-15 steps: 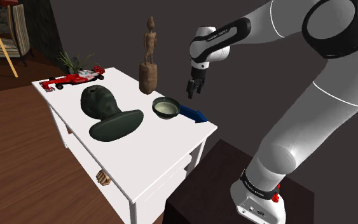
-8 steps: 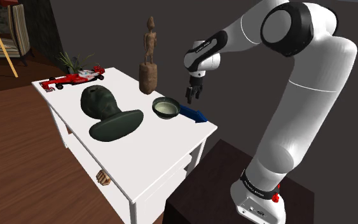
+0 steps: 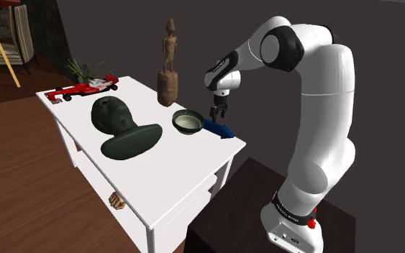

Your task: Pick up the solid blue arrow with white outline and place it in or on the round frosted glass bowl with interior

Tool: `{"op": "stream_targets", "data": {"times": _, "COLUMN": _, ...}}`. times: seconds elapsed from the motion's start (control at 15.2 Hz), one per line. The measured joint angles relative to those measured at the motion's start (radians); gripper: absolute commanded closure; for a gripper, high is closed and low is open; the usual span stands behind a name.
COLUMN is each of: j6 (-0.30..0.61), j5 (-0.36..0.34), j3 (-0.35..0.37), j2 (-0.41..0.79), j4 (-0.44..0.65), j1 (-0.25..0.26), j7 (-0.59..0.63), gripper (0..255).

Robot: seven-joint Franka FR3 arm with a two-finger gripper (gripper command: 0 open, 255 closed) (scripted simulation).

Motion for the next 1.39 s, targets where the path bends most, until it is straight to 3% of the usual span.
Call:
{"op": "stream_targets", "data": {"times": 0.26, "j6": 0.004, "j5": 0.026, "j3": 0.008, "j2": 0.127, "j4": 0.1, "j1": -0.039, "j7": -0.028, "gripper": 0}}
{"op": "stream_targets", "data": {"times": 1.12, "j6": 0.077, "j5": 0.046, "j3": 0.022, "j2": 0.198, "j4": 0.095, "j1": -0.056, "j7": -0.044, "gripper": 0}}
{"op": "stream_targets", "data": {"times": 1.19, "j6": 0.077, "j5": 0.046, "j3": 0.022, "j2": 0.198, "j4": 0.095, "j1": -0.056, "j7": -0.044, "gripper": 255}}
{"op": "stream_targets", "data": {"times": 1.39, "j6": 0.077, "j5": 0.046, "j3": 0.022, "j2": 0.198, "j4": 0.095, "j1": -0.056, "j7": -0.044, "gripper": 255}}
